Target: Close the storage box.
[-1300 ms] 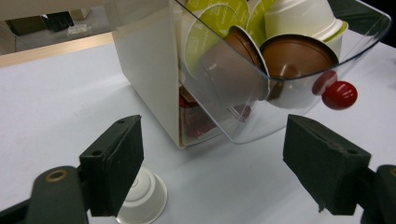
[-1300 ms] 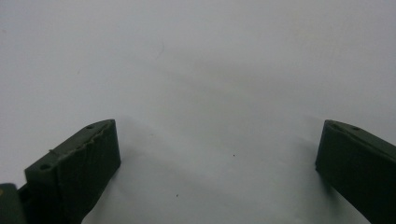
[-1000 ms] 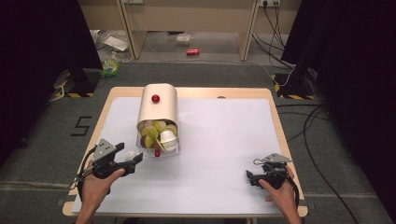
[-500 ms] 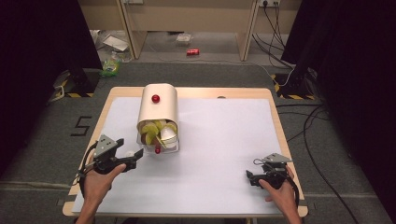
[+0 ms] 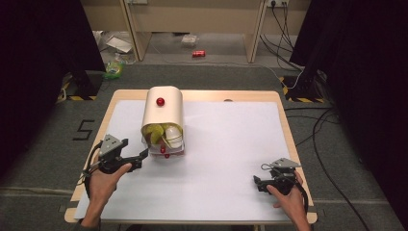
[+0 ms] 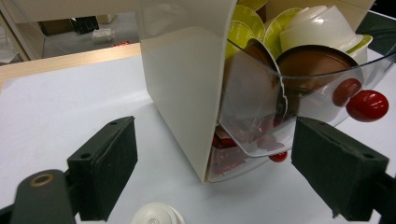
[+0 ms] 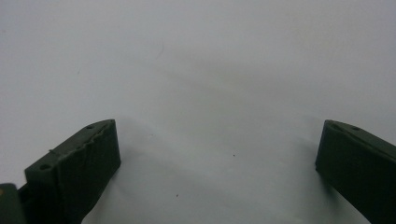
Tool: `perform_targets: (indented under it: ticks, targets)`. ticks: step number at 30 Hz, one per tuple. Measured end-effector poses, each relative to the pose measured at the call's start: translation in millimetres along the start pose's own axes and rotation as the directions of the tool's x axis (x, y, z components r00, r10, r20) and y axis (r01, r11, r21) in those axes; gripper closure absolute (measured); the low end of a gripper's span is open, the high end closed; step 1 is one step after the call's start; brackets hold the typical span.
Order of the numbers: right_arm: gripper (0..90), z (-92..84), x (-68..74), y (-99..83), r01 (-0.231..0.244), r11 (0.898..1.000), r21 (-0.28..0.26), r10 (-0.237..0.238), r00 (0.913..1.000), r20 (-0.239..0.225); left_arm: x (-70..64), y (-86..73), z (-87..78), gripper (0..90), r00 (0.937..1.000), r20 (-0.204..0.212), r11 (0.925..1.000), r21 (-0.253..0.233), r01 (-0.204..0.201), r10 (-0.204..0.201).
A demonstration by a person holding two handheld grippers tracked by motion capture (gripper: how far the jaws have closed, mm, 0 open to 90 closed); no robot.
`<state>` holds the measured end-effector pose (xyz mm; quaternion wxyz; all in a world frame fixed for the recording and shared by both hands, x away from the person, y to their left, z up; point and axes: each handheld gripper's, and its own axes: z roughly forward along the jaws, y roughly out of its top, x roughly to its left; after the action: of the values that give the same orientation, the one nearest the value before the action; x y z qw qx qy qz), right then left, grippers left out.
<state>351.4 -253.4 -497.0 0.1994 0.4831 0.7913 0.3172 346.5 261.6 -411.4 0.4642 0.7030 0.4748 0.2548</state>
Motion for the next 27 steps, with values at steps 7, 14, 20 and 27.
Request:
perform_targets:
  ticks: [7,14,20,27]
  targets:
    - [0.4,-0.1,0.2,0.0,-0.002,1.0,0.001,0.002,1.0,0.001,1.8,2.6,3.9,14.4,1.0,-0.007,1.0,0.001,-0.002,0.002]
    - [0.3,0.0,0.0,0.0,0.0,1.0,0.0,0.0,1.0,0.0,2.8,4.3,6.0,14.4,0.9999,-0.011,1.0,0.004,-0.001,0.001]
    - [0.4,0.0,0.0,0.0,0.0,1.0,0.0,0.0,1.0,0.0,3.7,6.2,7.5,14.4,0.9999,-0.013,0.9999,0.011,-0.003,0.003]
    - [0.3,0.0,-0.1,0.1,0.0,1.0,0.001,0.0,1.0,0.0,4.5,9.1,8.6,14.8,0.9999,-0.01,0.9999,0.01,-0.001,0.001]
